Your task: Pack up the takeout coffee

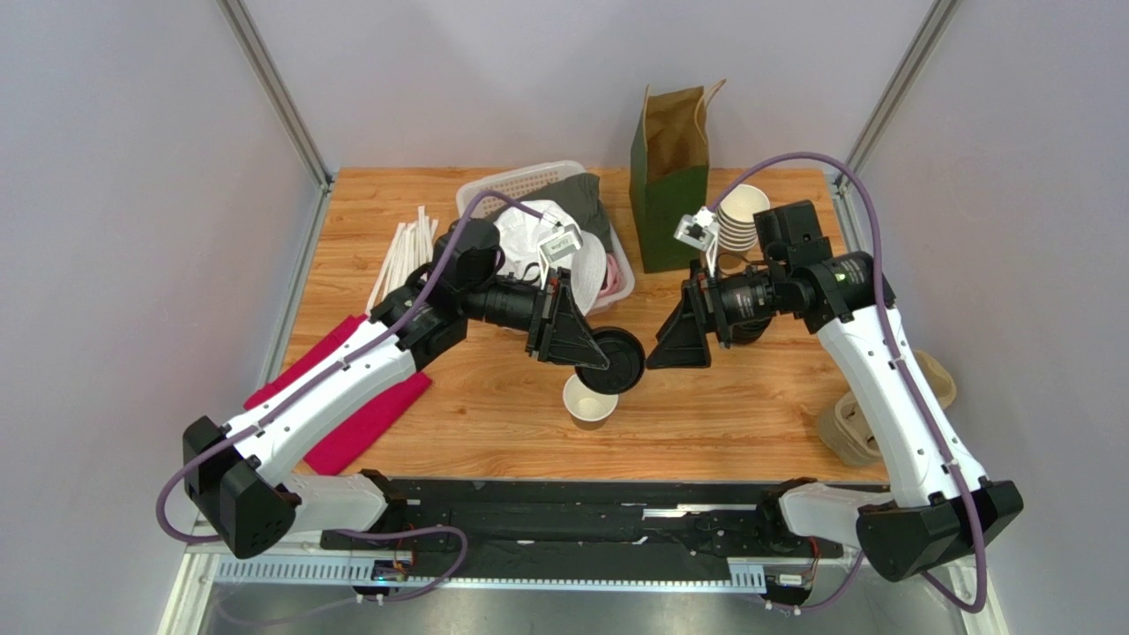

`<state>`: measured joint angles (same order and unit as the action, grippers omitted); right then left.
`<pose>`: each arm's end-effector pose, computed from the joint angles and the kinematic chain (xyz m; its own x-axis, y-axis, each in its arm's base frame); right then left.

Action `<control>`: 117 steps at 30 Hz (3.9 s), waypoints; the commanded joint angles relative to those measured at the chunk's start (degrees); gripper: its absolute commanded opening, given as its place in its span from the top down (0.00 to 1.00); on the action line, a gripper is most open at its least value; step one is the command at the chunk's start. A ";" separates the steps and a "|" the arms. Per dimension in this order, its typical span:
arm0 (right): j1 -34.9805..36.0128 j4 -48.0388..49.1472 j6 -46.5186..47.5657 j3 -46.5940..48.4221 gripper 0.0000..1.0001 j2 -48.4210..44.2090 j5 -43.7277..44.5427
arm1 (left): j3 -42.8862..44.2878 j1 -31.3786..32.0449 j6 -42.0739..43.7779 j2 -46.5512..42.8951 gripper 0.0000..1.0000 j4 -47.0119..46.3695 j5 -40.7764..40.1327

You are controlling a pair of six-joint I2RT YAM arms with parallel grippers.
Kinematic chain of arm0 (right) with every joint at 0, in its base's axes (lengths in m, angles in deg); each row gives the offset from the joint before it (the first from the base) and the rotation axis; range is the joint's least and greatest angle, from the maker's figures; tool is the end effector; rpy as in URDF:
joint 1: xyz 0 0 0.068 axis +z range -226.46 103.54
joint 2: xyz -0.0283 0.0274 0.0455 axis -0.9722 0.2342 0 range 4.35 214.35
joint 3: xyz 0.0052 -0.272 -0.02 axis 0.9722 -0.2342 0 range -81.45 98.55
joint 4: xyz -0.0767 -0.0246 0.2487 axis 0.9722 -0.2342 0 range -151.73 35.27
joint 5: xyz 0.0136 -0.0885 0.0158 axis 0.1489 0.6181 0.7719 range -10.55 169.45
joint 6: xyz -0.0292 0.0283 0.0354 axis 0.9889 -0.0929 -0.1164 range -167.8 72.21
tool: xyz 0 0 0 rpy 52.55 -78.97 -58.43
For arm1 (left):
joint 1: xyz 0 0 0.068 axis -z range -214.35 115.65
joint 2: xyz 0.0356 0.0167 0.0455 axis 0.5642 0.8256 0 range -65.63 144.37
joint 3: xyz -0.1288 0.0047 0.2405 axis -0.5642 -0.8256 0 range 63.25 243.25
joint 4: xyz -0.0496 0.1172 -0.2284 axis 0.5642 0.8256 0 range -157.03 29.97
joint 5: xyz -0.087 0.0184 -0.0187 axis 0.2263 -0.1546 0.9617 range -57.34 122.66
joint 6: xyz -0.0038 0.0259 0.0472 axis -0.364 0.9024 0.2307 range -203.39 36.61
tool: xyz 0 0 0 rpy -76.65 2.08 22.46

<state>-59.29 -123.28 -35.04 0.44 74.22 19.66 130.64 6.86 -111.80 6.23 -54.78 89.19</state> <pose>0.1887 0.0905 0.3943 -0.6441 -0.3152 -0.6970 -0.7649 0.2773 0.5814 0.1883 -0.2044 0.3782 -0.6491 0.2197 -0.7283 0.7453 -0.0079 -0.6667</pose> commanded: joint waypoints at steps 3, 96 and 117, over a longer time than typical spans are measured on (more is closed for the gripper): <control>3.92 2.28 0.34 1.52 0.11 1.68 -2.87 | 0.81 -0.08 -2.80 1.00 0.94 -3.90 3.06; 8.32 14.68 -15.65 -7.88 0.87 8.36 -18.26 | 4.85 13.37 48.62 -5.85 1.00 19.48 -31.39; -2.84 14.15 -16.09 -13.94 0.22 5.20 7.31 | 9.15 13.46 42.91 6.53 1.00 29.14 -45.09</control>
<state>-59.42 -109.77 -51.17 -11.10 82.41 18.59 135.80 20.00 -67.01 10.27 -28.11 49.89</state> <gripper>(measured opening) 0.788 0.008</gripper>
